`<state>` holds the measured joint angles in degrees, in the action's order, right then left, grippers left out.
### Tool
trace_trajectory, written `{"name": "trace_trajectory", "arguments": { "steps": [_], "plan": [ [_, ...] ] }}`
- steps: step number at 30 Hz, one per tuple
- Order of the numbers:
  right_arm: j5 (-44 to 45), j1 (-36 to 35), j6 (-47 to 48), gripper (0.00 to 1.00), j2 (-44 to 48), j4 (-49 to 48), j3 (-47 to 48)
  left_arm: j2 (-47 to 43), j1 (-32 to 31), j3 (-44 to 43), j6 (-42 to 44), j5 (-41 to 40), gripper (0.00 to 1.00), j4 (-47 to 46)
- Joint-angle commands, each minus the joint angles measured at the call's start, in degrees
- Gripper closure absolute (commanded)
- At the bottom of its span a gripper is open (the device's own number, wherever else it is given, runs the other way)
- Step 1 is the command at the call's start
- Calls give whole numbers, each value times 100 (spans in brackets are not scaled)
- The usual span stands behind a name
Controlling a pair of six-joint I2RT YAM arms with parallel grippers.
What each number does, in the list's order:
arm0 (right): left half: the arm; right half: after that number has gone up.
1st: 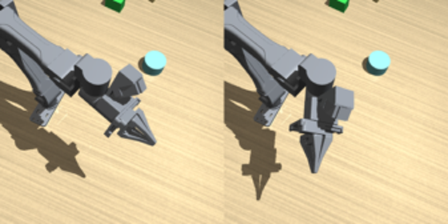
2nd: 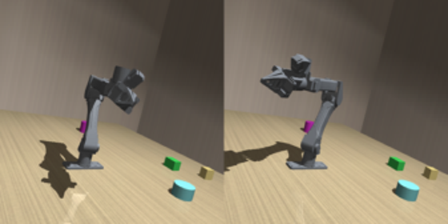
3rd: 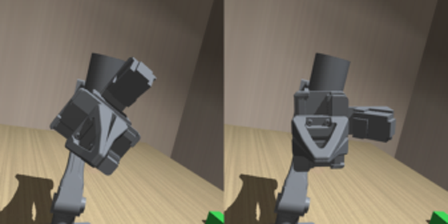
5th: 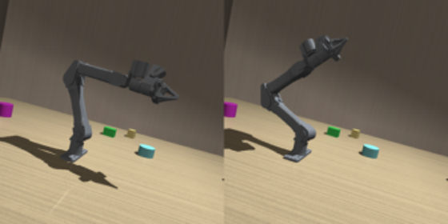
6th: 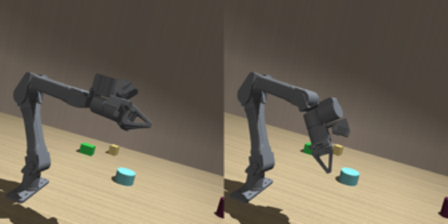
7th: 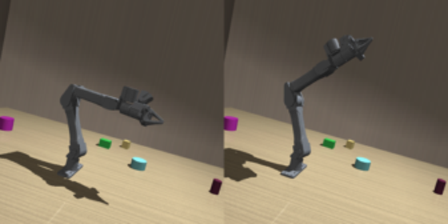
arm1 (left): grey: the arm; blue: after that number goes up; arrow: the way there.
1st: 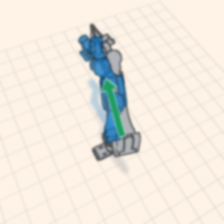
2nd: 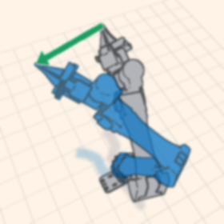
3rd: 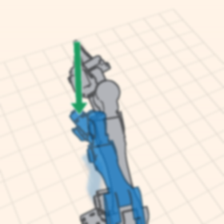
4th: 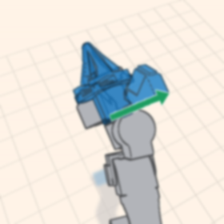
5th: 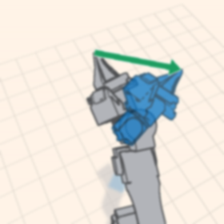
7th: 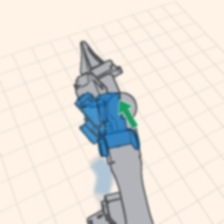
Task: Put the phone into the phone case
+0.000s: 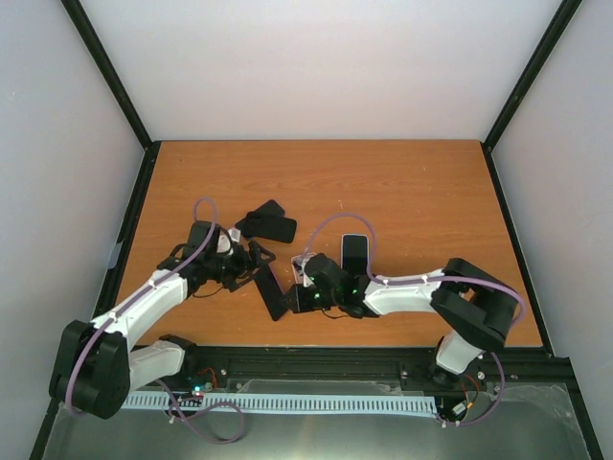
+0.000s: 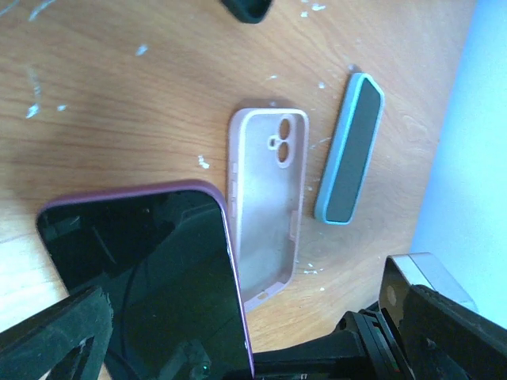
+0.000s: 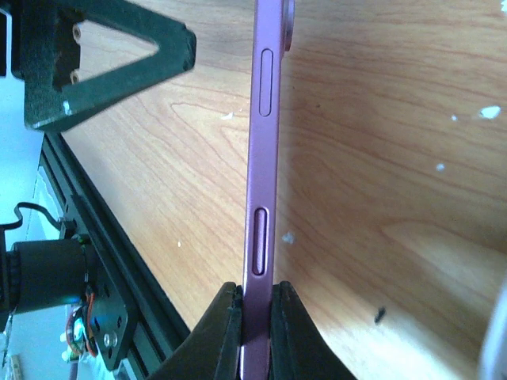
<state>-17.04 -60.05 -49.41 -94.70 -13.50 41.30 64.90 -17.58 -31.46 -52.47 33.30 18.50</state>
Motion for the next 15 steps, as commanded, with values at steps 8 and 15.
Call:
{"name": "trace_trajectory", "arguments": {
  "steps": [8, 15],
  "plan": [
    [347, 431, 271, 97, 1731, 605, -706, -576, -40, -105, 693, 300, 8, -524],
    [338, 977, 311, 97, 2419, 1161, -1025, -13, -43, 28, 723, 490, 13, -1162]
  ]
}}
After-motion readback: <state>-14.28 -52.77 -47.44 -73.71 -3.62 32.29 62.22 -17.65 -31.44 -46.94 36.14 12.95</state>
